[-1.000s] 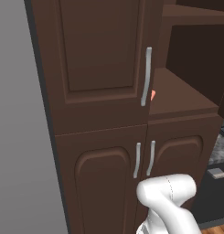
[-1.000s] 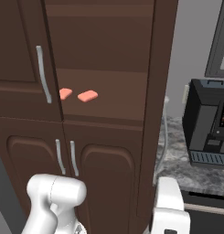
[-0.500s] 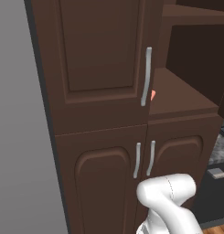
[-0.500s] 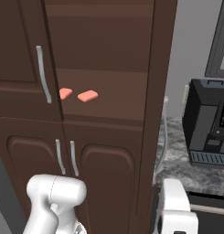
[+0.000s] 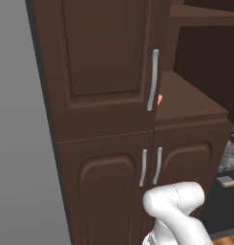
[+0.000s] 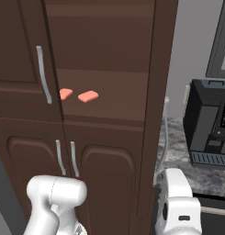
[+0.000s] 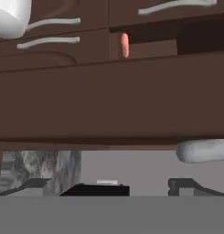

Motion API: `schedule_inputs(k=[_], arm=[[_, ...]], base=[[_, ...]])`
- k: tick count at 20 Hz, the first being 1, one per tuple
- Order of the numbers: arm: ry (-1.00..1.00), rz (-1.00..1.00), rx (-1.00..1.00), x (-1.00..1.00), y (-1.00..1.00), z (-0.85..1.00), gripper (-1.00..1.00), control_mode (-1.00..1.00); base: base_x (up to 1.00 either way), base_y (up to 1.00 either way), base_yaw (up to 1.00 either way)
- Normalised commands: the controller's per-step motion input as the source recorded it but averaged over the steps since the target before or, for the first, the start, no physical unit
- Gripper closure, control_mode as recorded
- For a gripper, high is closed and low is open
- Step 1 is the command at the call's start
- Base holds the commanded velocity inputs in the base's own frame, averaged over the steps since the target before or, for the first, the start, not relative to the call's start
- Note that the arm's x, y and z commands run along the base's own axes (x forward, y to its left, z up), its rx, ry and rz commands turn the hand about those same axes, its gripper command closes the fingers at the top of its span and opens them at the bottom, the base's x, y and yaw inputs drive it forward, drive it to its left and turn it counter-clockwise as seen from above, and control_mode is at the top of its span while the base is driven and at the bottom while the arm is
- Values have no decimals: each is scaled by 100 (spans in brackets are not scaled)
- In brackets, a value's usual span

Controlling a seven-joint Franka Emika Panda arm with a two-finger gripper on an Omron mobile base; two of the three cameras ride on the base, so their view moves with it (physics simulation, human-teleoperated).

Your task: Pick up the bar soap and bar soap from the sink, and place them back in the cabinet, and close the cabinet doors.

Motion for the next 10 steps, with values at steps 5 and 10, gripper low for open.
schedule_inputs(k=[5, 10], arm=[[-1, 15, -2, -9, 56, 0, -100, -100], [0, 17, -2, -2, 69, 0, -100, -100]], base=[[0, 0, 0], [0, 0, 0]])
